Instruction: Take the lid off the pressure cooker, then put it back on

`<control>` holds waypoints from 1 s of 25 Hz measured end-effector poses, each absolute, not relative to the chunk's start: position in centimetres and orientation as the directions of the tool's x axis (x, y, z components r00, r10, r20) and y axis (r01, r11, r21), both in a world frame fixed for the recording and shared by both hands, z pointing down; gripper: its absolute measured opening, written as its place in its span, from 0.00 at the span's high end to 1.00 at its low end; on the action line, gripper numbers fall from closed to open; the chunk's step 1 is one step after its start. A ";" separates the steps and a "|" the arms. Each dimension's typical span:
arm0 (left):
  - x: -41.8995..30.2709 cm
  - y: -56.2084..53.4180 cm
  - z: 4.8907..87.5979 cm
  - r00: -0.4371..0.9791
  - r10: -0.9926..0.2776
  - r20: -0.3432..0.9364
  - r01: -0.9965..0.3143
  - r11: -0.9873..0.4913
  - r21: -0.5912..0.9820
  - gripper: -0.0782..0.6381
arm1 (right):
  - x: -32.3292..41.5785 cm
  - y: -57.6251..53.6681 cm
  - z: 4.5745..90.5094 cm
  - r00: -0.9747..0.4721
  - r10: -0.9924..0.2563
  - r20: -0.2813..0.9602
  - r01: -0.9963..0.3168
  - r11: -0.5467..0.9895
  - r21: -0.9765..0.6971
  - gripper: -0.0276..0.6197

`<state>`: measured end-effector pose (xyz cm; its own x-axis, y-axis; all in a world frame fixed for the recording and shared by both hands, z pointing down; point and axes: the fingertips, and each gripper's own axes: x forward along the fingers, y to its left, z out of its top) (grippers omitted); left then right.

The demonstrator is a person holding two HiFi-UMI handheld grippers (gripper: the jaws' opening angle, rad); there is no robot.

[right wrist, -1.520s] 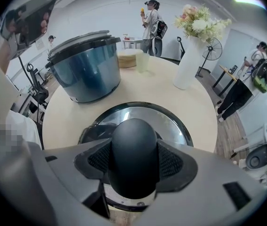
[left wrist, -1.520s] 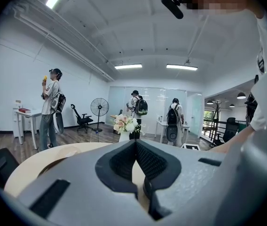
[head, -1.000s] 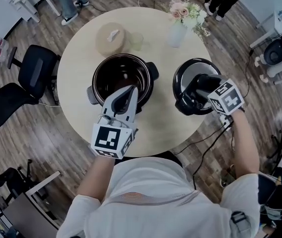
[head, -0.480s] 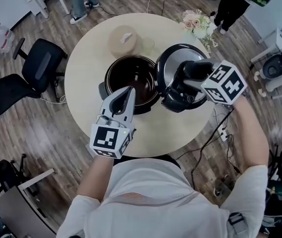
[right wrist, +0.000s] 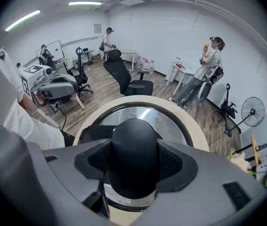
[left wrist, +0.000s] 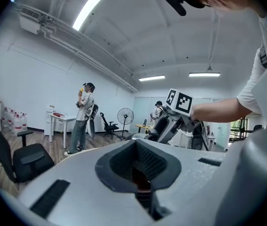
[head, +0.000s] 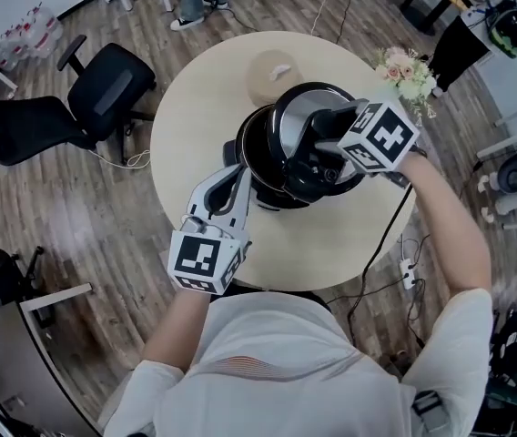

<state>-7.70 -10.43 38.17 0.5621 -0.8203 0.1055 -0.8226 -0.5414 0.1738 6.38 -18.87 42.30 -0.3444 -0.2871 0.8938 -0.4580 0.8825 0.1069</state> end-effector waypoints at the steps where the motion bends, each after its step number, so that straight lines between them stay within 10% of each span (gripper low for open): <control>1: -8.3 -10.3 38.3 0.554 -0.826 0.106 -0.828 -0.533 0.174 0.88 | 5.4 -19.1 42.6 -0.345 -0.278 0.897 -0.448 0.888 0.103 0.53; 25: -12.0 -11.1 39.0 0.507 -0.853 0.125 -0.858 -0.484 0.173 0.88 | 0.5 -19.8 50.2 -0.297 -0.136 0.945 -0.427 0.904 -0.004 0.53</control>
